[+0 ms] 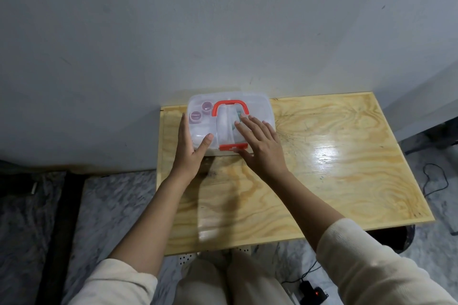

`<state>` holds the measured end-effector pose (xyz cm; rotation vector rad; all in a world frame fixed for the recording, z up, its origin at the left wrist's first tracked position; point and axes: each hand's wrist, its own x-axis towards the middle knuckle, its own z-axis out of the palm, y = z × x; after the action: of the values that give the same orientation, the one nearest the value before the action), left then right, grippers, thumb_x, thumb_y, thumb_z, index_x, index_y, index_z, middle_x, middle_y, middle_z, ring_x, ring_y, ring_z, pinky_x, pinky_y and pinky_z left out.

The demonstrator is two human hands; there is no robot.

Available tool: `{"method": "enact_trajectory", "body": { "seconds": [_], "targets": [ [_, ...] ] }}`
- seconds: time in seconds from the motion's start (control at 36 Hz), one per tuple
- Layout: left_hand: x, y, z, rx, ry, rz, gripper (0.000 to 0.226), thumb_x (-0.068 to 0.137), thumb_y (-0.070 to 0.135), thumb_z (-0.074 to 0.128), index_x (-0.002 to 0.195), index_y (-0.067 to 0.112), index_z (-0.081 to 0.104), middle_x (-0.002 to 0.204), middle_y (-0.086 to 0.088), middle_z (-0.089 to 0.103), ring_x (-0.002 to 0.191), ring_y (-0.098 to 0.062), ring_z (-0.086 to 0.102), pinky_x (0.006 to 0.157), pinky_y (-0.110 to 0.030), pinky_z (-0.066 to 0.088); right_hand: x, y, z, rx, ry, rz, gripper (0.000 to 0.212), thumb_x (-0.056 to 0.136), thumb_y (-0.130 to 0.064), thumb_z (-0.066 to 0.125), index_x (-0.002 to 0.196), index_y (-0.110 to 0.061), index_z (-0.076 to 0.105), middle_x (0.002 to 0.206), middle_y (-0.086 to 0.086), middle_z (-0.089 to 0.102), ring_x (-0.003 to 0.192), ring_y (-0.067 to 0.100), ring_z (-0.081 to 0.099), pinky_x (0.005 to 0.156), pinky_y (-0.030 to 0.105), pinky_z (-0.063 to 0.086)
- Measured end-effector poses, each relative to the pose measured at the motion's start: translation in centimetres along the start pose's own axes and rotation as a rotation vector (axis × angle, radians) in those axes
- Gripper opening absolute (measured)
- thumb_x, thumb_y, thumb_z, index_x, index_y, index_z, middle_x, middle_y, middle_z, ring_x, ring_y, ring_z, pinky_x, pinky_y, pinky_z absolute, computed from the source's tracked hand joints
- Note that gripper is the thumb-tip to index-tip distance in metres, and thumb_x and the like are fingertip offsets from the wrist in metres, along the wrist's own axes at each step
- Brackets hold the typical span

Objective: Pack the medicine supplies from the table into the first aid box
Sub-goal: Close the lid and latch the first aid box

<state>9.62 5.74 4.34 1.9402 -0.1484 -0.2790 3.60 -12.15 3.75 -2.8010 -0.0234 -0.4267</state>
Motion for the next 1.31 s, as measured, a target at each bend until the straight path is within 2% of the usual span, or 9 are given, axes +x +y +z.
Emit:
{"method": "enact_trajectory", "body": {
  "seconds": [0.19,0.33,0.42,0.53,0.67,0.83,1.03,1.17,1.31],
  "targets": [
    [0.3,0.3,-0.5,-0.13,-0.013,-0.093,0.086,0.09,0.032,0.065,0.154,0.028,0.009,0.162,0.011,0.01,0.147,-0.006,0.013,0.115,-0.027,0.02,0.6,0.2,-2.0,0.191,0.002,0.092,0.058,0.086,-0.05,0.052,0.135,-0.021,0.042,0.146,0.003,0.041,0.137,0.021,0.034,0.11,0.038,0.028],
    [1.2,0.3,-0.6,-0.192,-0.031,-0.149,0.094,0.085,0.031,0.071,0.155,0.029,0.007,0.163,0.01,0.008,0.149,-0.008,0.011,0.12,-0.034,0.018,1.4,0.6,-2.1,0.537,0.043,0.542,0.071,0.085,-0.051,0.055,0.144,-0.029,0.021,0.156,0.004,0.016,0.144,0.02,0.016,0.114,0.042,0.022],
    [1.2,0.7,-0.1,-0.233,-0.049,-0.144,0.089,0.09,0.026,0.067,0.155,0.03,0.007,0.162,0.008,0.013,0.148,-0.009,0.014,0.118,-0.032,0.021,1.8,0.8,-2.0,0.758,-0.018,0.678,0.089,0.072,-0.064,0.061,0.143,-0.037,0.014,0.152,-0.001,0.028,0.136,0.023,0.035,0.105,0.053,0.04],
    [1.1,1.0,0.7,-0.223,-0.047,-0.134,0.087,0.092,0.022,0.064,0.155,0.028,0.004,0.162,0.009,0.01,0.148,-0.007,0.011,0.112,-0.024,0.02,1.6,1.6,-2.4,0.831,0.0,0.683,0.09,0.071,-0.057,0.068,0.142,-0.035,0.018,0.15,-0.003,0.033,0.133,0.02,0.04,0.103,0.052,0.044],
    [1.3,1.7,2.8,-0.226,-0.089,-0.13,0.094,0.088,0.029,0.068,0.155,0.028,0.002,0.163,0.009,0.009,0.149,-0.009,0.011,0.12,-0.034,0.019,1.1,3.7,-3.5,0.86,0.06,0.697,0.083,0.078,-0.04,0.07,0.144,-0.028,0.021,0.15,0.002,0.034,0.133,0.022,0.039,0.104,0.043,0.042],
    [2.2,3.1,5.9,-0.26,-0.118,-0.112,0.094,0.088,0.025,0.069,0.155,0.027,0.003,0.162,0.005,0.011,0.148,-0.011,0.013,0.119,-0.032,0.021,1.1,7.2,-4.5,0.831,0.064,0.724,0.085,0.075,-0.047,0.07,0.143,-0.029,0.022,0.15,0.0,0.033,0.134,0.021,0.039,0.106,0.048,0.041],
    [4.3,3.8,6.9,-0.23,-0.143,-0.122,0.108,0.07,0.051,0.07,0.155,0.03,0.007,0.16,0.004,0.02,0.146,-0.014,0.023,0.118,-0.043,0.028,2.7,9.1,-5.0,0.864,0.033,0.709,0.084,0.078,-0.044,0.07,0.144,-0.026,0.021,0.15,0.002,0.033,0.134,0.022,0.038,0.107,0.047,0.04],
    [5.7,3.7,7.2,-0.205,-0.137,-0.102,0.099,0.086,0.033,0.07,0.156,0.025,0.0,0.162,0.003,0.01,0.149,-0.012,0.012,0.116,-0.029,0.022,4.1,9.8,-4.5,0.847,-0.002,0.695,0.083,0.082,-0.043,0.065,0.146,-0.025,0.015,0.155,0.003,0.021,0.14,0.022,0.026,0.112,0.047,0.032],
    [6.0,3.3,7.1,-0.147,-0.166,-0.105,0.113,0.071,0.057,0.068,0.155,0.028,-0.001,0.162,0.003,0.009,0.149,-0.013,0.01,0.121,-0.04,0.021,4.2,10.0,-3.9,0.822,-0.01,0.68,0.082,0.083,-0.048,0.06,0.146,-0.025,0.013,0.153,0.006,0.022,0.139,0.024,0.028,0.11,0.045,0.033]
  ]
}}
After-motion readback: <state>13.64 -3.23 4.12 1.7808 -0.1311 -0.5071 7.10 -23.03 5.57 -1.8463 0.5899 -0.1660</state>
